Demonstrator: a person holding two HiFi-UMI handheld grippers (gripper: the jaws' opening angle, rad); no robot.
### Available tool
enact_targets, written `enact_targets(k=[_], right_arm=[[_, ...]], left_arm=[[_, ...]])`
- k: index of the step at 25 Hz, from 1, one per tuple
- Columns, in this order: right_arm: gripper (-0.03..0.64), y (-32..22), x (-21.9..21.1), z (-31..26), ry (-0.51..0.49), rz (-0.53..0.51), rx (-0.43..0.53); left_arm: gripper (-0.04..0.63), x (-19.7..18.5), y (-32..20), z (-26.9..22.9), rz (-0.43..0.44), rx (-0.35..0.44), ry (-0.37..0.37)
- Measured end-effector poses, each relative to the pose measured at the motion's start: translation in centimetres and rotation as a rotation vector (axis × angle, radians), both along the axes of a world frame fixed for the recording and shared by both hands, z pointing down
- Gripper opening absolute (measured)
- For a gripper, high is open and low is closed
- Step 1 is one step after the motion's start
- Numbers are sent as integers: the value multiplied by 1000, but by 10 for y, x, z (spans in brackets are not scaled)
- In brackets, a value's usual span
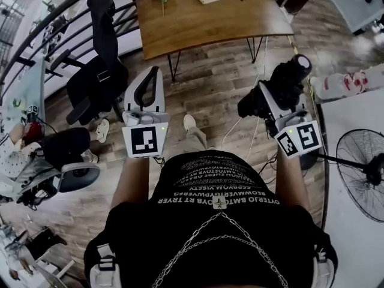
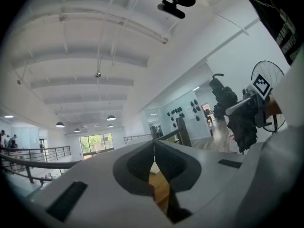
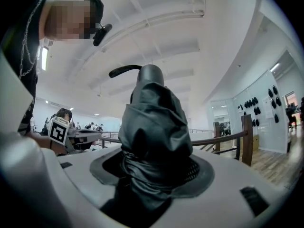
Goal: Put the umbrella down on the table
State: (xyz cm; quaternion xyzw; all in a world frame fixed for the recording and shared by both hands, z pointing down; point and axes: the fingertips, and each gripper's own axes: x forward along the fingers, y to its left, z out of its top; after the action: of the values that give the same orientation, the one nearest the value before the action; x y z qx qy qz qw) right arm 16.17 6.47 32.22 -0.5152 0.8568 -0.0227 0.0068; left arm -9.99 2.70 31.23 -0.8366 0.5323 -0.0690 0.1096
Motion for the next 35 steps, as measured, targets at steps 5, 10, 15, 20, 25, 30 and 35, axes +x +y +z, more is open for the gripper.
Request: enact_targets(k=[5,10,15,20,25,30,35], right_arm=[[279,-37,-3,0,-15,-19,-14],[279,-77,-14,-10,-35,-49,-17],[279,-123,-26,-23,-38,-57,-3],[279,-158,-45,-27,-61,-72,-13],[279,-178,-63,-35,-19,-79,11],[279,-188,-67,-37,-31,-60,0],[279,-184,-59,-41,-40,-32,-11]], left_arm=[[31,4,-37,7,19,-22,-19],[31,-4,-80,10,14,-63,2],[31,-13,-118,2,15,-25,-88],[31,-29,-150,4,32,-52,-70],[31,-44,-176,12,38,-69,-35],[31,-48,-194,10,68,-54,-28],[31,-41,-203,17,101,-78,-7]])
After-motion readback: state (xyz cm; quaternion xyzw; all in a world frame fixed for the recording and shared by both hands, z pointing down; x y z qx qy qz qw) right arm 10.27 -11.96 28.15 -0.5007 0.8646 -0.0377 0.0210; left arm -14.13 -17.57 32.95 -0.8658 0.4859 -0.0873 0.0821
